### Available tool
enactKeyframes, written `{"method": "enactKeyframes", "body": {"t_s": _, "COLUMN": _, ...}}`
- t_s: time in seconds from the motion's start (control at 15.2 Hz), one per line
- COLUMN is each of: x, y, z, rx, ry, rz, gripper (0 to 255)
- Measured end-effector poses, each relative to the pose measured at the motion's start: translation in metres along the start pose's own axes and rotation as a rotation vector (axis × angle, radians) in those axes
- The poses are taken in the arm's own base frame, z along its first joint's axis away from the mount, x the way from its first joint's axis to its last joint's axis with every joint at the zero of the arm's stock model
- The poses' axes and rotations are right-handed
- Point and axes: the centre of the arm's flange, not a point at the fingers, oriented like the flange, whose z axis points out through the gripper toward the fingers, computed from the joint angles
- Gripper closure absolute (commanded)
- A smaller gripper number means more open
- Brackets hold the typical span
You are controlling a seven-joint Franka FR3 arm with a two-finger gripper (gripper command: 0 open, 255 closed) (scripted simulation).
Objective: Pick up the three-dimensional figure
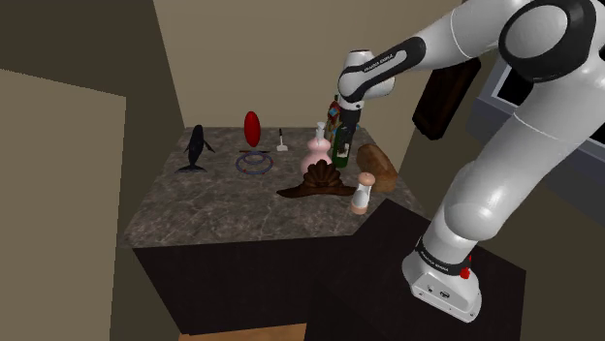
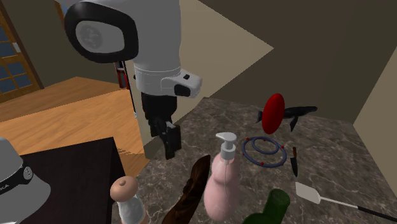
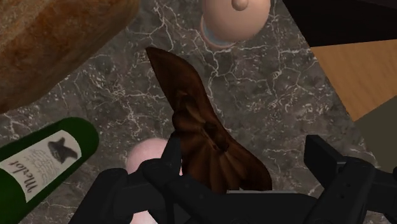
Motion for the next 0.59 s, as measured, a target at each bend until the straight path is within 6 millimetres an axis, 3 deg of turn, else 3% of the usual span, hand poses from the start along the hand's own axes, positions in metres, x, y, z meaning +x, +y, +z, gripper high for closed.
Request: {"method": "enactKeyframes", "body": {"t_s": 0.59, "x": 0.060, "y": 0.061, "z": 0.092, "rx": 0.061, "ry": -0.029, "rz": -0.148, "gripper": 0}}
